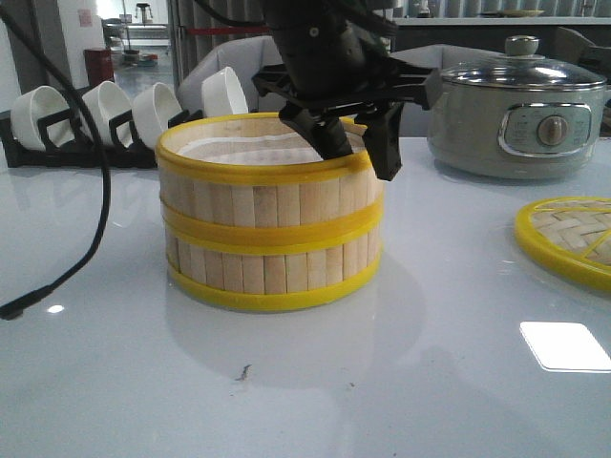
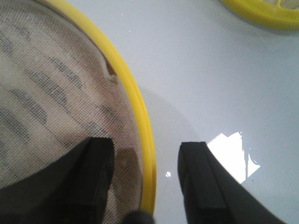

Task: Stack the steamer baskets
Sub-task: 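Open the left gripper and raise it away from the stacked baskets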

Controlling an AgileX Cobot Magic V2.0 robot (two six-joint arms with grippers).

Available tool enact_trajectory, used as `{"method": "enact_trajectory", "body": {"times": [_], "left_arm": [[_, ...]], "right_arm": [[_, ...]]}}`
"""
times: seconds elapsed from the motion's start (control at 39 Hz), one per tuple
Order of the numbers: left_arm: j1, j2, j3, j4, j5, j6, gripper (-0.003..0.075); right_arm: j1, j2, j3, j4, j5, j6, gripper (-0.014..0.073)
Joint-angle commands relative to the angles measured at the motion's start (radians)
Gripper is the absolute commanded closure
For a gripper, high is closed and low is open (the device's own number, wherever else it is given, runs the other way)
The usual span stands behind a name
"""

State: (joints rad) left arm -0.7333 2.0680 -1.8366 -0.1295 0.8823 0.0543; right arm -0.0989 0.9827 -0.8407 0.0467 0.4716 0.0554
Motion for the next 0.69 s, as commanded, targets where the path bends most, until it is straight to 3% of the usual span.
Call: {"method": "enact_trajectory", "body": {"times": [0.0, 0.44, 0.51, 0.59, 0.67], "left_arm": [[-0.011, -0.068, -0.035, -0.010, -0.051, -0.003, 0.0305], [-0.009, -0.072, -0.200, -0.010, -0.038, -0.003, 0.0316], [-0.007, -0.072, -0.234, -0.010, -0.026, -0.003, 0.0423], [0.007, -0.074, -0.272, -0.008, -0.011, -0.003, 0.0654], [0.027, -0.082, -0.296, -0.007, -0.008, -0.003, 0.0611]], "right_arm": [[0.000, -0.007, -0.031, -0.002, -0.067, -0.004, 0.0117], [0.000, -0.007, -0.031, -0.002, -0.067, -0.004, 0.0117], [0.000, -0.007, -0.031, -0.002, -0.067, -0.004, 0.0117], [0.000, -0.007, -0.031, -0.002, -0.067, -0.004, 0.0117], [0.000, -0.007, -0.031, -0.002, -0.067, -0.004, 0.0117]]}}
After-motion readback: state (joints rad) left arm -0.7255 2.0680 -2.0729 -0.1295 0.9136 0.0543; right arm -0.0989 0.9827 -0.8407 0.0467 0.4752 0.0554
